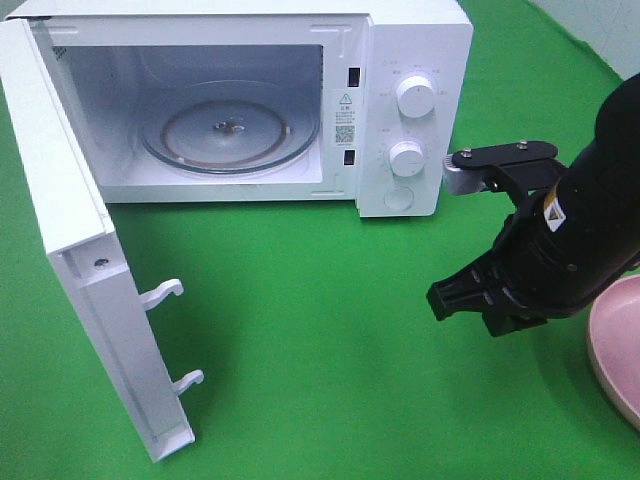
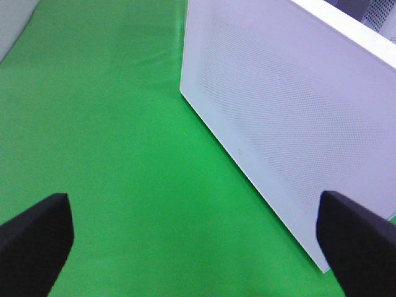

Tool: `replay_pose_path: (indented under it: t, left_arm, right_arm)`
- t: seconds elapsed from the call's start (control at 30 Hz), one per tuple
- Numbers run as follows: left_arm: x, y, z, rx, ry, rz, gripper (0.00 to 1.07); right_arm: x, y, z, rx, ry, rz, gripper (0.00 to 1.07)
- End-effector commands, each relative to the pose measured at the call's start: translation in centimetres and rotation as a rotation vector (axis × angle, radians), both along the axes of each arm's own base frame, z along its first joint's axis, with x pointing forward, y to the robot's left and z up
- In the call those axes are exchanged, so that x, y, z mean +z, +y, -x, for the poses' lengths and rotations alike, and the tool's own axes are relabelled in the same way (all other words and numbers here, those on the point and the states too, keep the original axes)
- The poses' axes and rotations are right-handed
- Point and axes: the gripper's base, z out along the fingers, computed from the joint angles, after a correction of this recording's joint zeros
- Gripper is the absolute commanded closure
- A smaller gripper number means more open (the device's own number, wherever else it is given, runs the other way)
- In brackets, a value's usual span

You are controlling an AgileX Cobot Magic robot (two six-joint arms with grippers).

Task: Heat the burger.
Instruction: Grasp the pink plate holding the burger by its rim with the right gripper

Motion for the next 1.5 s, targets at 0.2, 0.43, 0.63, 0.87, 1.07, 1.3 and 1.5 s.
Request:
replay_pose_path:
  t: [0.2, 0.43, 0.63, 0.87, 1.07, 1.3, 1.5]
  left_arm:
    - [-0.1, 0.0, 0.2, -0.003, -0.020, 0.000, 0.07]
    - [-0.1, 0.0, 0.2, -0.003, -0.020, 0.000, 0.07]
    - [-0.1, 0.0, 0.2, -0.003, -0.020, 0.000, 0.07]
    - [-0.1, 0.0, 0.2, -0.003, -0.020, 0.000, 0.07]
    - [-0.1, 0.0, 0.2, -0.003, -0.020, 0.000, 0.07]
    - [-0.1, 0.0, 0.2, -0.003, -0.020, 0.000, 0.07]
    - [-0.1, 0.0, 0.2, -0.003, -0.020, 0.000, 0.07]
  right_arm:
    - [0.9, -3.0, 0.2, -0.037, 0.052, 0.117, 0.94]
    - [1.0, -4.8, -0.1, -0.038, 0.092, 0.160, 0.79]
    - [1.2, -6.1, -0.4, -0.039, 0.087, 0.209, 0.31]
    - [1.3, -7.2, -0.6, -0.069, 0.086, 0.220, 0.07]
    - [1.2, -8.2, -0.9, -0.103, 0.090, 0.218, 0.09]
    - [0.8, -8.7, -1.2, -0.130, 0.067, 0.190, 0.11]
    - [-0.2, -8.7, -0.7, -0.131, 0.049, 0.171, 0.12]
